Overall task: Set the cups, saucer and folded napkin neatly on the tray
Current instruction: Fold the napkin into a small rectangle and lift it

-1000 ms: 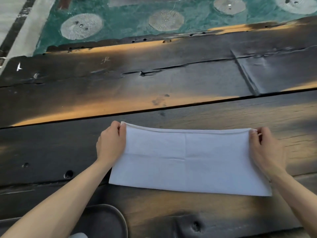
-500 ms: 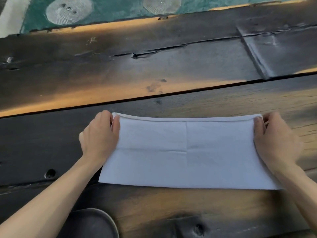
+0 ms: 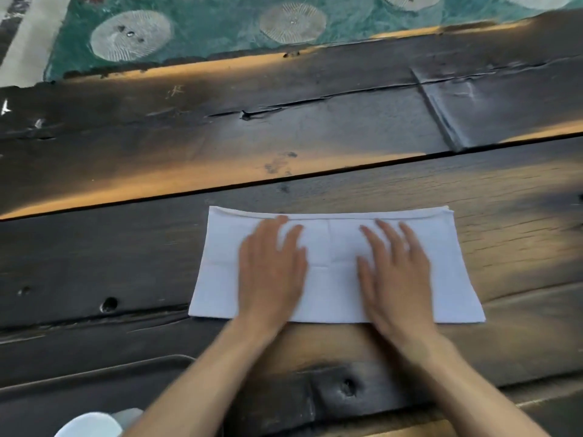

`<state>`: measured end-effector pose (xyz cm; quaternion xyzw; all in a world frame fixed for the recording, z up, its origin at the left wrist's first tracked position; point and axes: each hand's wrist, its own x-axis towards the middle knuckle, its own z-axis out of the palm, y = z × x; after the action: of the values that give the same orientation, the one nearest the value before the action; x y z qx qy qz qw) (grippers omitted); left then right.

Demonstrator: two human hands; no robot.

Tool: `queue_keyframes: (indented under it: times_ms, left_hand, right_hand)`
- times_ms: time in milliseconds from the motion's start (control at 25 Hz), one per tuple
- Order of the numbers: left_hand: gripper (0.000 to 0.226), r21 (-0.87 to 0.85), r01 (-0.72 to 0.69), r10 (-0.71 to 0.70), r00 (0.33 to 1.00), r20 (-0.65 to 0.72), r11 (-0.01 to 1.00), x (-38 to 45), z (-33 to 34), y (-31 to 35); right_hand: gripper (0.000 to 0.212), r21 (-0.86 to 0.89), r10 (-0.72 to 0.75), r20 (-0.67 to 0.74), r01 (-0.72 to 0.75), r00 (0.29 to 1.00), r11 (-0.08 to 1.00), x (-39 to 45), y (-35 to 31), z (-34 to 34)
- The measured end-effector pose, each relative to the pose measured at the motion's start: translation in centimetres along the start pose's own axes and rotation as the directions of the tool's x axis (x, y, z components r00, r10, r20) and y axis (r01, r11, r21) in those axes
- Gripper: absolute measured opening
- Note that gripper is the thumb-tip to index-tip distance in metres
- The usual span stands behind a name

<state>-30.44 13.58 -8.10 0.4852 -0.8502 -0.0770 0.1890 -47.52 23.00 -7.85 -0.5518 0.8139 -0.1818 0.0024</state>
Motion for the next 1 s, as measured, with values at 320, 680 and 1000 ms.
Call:
queue_keyframes:
  times_ms: [320,680,1000]
  left_hand:
    - [0.058,0.154,-0.074,0.013,0.931,0.366,0.985,-4.5,3.7,3.8]
    - [0.062,0.276,0.054,-0.173,0.887,0.429,0.960,-5.1,0.5,-4.9]
    - [0.079,0.253,0.272,-0.351,0.865,0.359,0.928,-4.3,-0.9,-7.5]
  right_hand:
    - [0.062,-0.259,0.156,0.341,-0.066,0.927,0.964,-4.0,-0.3,3.7]
    - [0.073,-0.287,0.337,0.263,-0.261,0.904,0.922,-5.5,4.0,2.0]
    - [0.076,-0.278,0.381,0.218,-0.317,0.899,0.907,-5.4,7.7,0.1]
